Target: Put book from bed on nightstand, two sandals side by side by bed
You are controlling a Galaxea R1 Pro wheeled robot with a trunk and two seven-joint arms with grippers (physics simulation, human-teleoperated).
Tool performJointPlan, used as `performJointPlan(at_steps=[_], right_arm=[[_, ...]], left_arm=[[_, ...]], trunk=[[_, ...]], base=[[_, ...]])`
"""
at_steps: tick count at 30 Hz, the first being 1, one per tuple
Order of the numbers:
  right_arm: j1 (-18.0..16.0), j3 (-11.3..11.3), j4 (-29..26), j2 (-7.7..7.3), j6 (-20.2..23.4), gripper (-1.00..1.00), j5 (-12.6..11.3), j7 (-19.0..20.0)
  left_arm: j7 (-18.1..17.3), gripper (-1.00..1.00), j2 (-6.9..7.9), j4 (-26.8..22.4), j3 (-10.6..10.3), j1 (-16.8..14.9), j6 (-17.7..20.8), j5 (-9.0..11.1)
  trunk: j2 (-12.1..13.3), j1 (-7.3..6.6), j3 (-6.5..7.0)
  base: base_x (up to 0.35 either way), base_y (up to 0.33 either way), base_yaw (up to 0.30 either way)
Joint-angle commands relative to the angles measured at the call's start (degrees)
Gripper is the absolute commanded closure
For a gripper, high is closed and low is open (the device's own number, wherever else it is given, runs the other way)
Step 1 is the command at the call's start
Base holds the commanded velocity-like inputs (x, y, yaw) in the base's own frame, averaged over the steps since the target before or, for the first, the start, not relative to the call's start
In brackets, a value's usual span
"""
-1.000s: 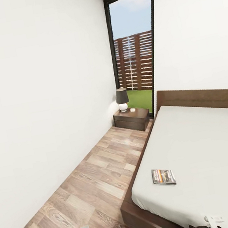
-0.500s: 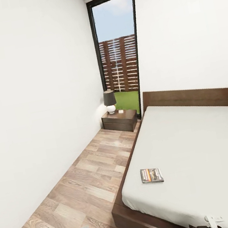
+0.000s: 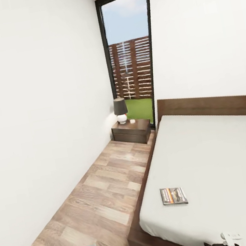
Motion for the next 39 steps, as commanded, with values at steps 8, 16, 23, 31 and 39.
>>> performJointPlan(at_steps=[8,16,23,31,39], right_arm=[[-0.1,0.5,0.1,-0.01,-0.2,-1.00,-0.6,0.4],[-0.1,0.5,0.1,-0.01,-0.2,-1.00,-0.6,0.4],[-0.1,0.5,0.0,-0.01,-0.2,-1.00,-0.6,0.4],[-0.1,0.5,0.0,-0.01,-0.2,-1.00,-0.6,0.4],[-0.1,0.5,0.0,-0.01,-0.2,-1.00,-0.6,0.3]], left_arm=[[-0.2,-1.00,0.01,0.1,-0.5,-0.1,-0.2,0.6],[-0.2,-1.00,0.01,0.1,-0.5,-0.1,-0.2,0.6],[-0.2,-1.00,0.01,0.1,-0.5,-0.1,-0.2,0.6],[-0.2,-1.00,0.01,0.1,-0.5,-0.1,-0.2,0.6],[-0.2,-1.00,0.01,0.1,-0.5,-0.1,-0.2,0.5]], trunk=[[-0.1,0.05,-0.11],[-0.1,0.05,-0.11],[-0.1,0.05,-0.11],[-0.1,0.05,-0.11],[-0.1,0.05,-0.11]], base=[[0.183,0.087,-0.192],[0.018,0.006,-0.278],[0.001,0.000,-0.282],[0.000,0.000,-0.282],[0.043,0.038,-0.282]])
